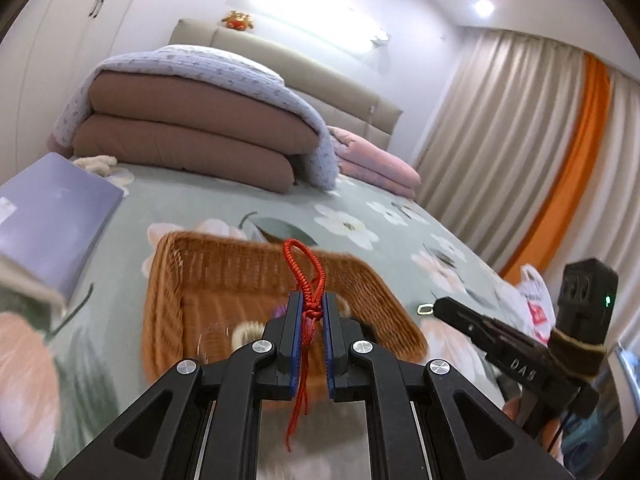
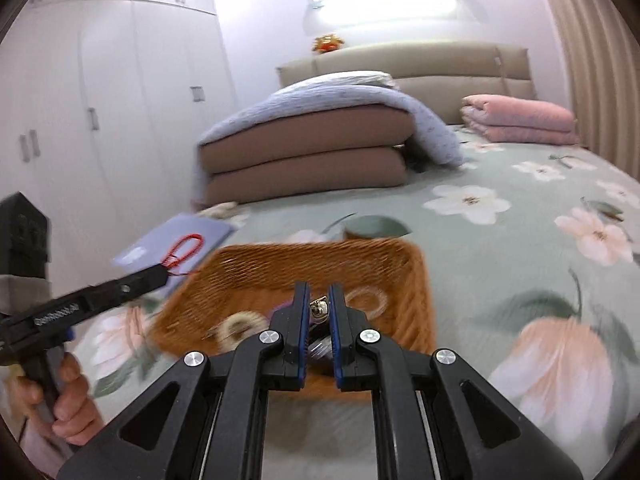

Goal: Organize jewelry
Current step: 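Carry the red cord and gold clasp into the basket and open both grippers, then move both open grippers back toward the blue hair clip and bead bracelet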

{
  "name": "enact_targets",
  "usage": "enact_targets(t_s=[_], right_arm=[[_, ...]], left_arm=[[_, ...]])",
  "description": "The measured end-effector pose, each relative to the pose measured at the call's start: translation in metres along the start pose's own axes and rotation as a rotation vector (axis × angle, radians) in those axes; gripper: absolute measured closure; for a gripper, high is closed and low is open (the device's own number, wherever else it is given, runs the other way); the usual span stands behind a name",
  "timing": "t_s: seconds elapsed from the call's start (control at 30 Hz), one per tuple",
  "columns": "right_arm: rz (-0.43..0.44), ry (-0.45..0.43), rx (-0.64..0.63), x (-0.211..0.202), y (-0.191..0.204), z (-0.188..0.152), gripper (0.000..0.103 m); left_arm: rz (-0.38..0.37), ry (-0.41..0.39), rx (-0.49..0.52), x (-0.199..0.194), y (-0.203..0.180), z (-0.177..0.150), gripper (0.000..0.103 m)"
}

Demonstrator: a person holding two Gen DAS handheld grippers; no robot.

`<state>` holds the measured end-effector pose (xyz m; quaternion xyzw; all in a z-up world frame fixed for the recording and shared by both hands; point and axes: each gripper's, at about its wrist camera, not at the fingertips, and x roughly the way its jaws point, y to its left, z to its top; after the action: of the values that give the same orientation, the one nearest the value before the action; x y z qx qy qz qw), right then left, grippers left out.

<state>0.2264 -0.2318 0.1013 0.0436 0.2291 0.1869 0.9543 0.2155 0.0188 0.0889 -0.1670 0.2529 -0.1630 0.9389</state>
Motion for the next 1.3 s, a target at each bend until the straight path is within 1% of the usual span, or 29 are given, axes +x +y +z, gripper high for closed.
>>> enact_targets(t_s=[0.07, 0.13, 0.2, 0.27, 0.33, 0.4, 0.5, 0.7, 0.87, 0.9, 0.93, 0.97, 1.0, 1.03, 1.13, 1.3], right_arm=[[-0.016, 0.002, 0.012, 0.016, -0.008, 0.001, 0.092], [-0.020, 0.015, 0.038, 0.029, -0.018, -0.001, 0.092], [-0.016, 0.038, 0.056, 0.040, -0.026, -0.007, 0.092], [-0.025, 0.064, 0.070, 0.049, -0.031, -0.009, 0.092], [-0.004, 0.079, 0.088, 0.052, -0.034, -0.011, 0.092], [-0.016, 0.086, 0.086, 0.054, -0.035, -0.014, 0.092], [-0.010, 0.098, 0.086, 0.057, -0.034, -0.016, 0.092], [-0.011, 0.124, 0.078, 0.064, -0.033, -0.019, 0.092], [0.006, 0.121, 0.083, 0.063, -0.033, -0.020, 0.091], [0.005, 0.116, 0.083, 0.062, -0.033, -0.019, 0.089], [0.003, 0.113, 0.083, 0.061, -0.034, -0.019, 0.086], [0.000, 0.110, 0.085, 0.061, -0.035, -0.019, 0.084], [-0.002, 0.109, 0.088, 0.060, -0.036, -0.019, 0.080], [-0.004, 0.107, 0.094, 0.060, -0.037, -0.019, 0.077], [-0.004, 0.102, 0.100, 0.059, -0.038, -0.019, 0.076], [-0.014, 0.079, 0.088, 0.052, -0.036, -0.019, 0.076]], left_arm=[[0.048, -0.005, 0.034, 0.019, -0.001, 0.008, 0.094], [0.044, 0.014, 0.040, 0.036, 0.000, 0.012, 0.094], [0.036, 0.036, 0.043, 0.051, 0.003, 0.009, 0.094], [0.049, 0.069, 0.053, 0.063, 0.008, 0.000, 0.094], [0.060, 0.094, 0.046, 0.072, 0.012, -0.004, 0.094], [0.056, 0.101, 0.038, 0.074, 0.014, -0.006, 0.094], [0.060, 0.103, 0.047, 0.074, 0.013, -0.007, 0.094], [0.081, 0.133, 0.064, 0.083, 0.012, -0.014, 0.094], [0.066, 0.142, 0.067, 0.083, 0.010, -0.017, 0.093], [0.054, 0.146, 0.057, 0.082, 0.011, -0.017, 0.089], [0.051, 0.149, 0.048, 0.082, 0.011, -0.017, 0.081], [0.046, 0.144, 0.041, 0.080, 0.012, -0.017, 0.076], [0.052, 0.130, 0.040, 0.077, 0.012, -0.017, 0.065], [0.058, 0.121, 0.040, 0.075, 0.011, -0.016, 0.060], [0.042, 0.100, 0.028, 0.069, 0.013, -0.014, 0.060], [0.048, 0.082, 0.004, 0.059, 0.016, -0.012, 0.060]])
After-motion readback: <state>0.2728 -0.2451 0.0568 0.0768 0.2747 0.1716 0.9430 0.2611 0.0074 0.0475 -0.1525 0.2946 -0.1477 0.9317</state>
